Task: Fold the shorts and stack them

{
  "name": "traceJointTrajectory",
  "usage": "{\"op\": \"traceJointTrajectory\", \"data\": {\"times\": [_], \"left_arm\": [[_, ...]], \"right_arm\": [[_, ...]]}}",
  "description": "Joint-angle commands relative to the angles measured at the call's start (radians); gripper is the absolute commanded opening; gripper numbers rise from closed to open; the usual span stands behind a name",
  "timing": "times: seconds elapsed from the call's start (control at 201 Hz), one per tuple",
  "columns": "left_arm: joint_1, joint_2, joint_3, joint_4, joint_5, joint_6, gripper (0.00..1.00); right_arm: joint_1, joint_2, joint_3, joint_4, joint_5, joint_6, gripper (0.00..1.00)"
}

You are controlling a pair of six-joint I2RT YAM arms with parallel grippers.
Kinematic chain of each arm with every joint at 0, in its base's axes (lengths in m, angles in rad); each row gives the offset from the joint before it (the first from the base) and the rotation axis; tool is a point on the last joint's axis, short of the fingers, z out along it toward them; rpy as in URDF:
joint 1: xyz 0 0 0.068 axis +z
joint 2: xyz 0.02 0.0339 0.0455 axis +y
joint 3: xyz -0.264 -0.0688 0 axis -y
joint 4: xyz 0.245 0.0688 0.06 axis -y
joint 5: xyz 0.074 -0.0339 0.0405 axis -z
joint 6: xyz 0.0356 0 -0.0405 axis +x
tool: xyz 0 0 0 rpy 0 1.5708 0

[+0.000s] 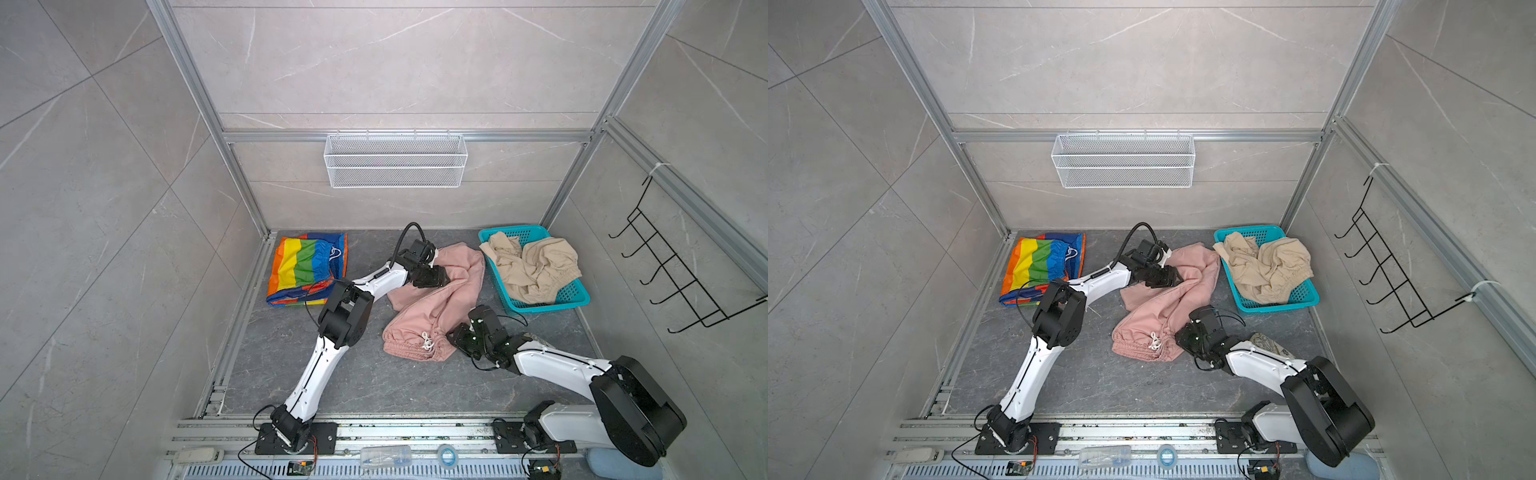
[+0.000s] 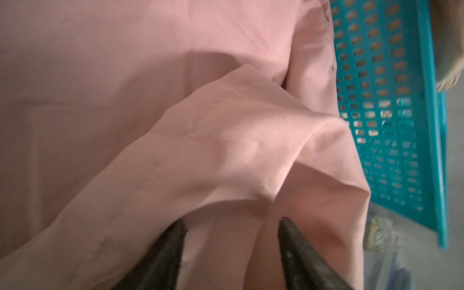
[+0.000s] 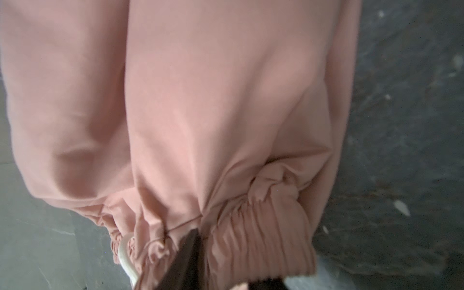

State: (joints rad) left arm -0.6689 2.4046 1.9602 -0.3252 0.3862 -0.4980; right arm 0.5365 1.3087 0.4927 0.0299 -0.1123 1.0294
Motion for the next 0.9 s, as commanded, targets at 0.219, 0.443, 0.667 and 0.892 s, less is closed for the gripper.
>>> {"op": "traceJointTrajectory", "data": {"times": [0.219,0.443,0.667,0.892], "left_arm": [[0.109,-0.671,-0.594,0.079,-0.096,0.108,0.99],[0.108,-0.888,-0.993,0.241,-0.024,0.113,0.98],[0.108,-0.846,-1.133,0.351,0.039,0.117,0.89],[0.104,-0.763,-1.132,0.358,0.038,0.146,0.77]], "right_arm": [[0.004,-0.133,0.186,-0.294,0.101,-0.165,0.96],[0.005,-0.114,0.235,-0.326,0.097,-0.229,0.99],[0.004,-0.091,0.246,-0.321,0.076,-0.254,0.99],[0.003,-0.101,0.233,-0.325,0.088,-0.262,0.99]]}}
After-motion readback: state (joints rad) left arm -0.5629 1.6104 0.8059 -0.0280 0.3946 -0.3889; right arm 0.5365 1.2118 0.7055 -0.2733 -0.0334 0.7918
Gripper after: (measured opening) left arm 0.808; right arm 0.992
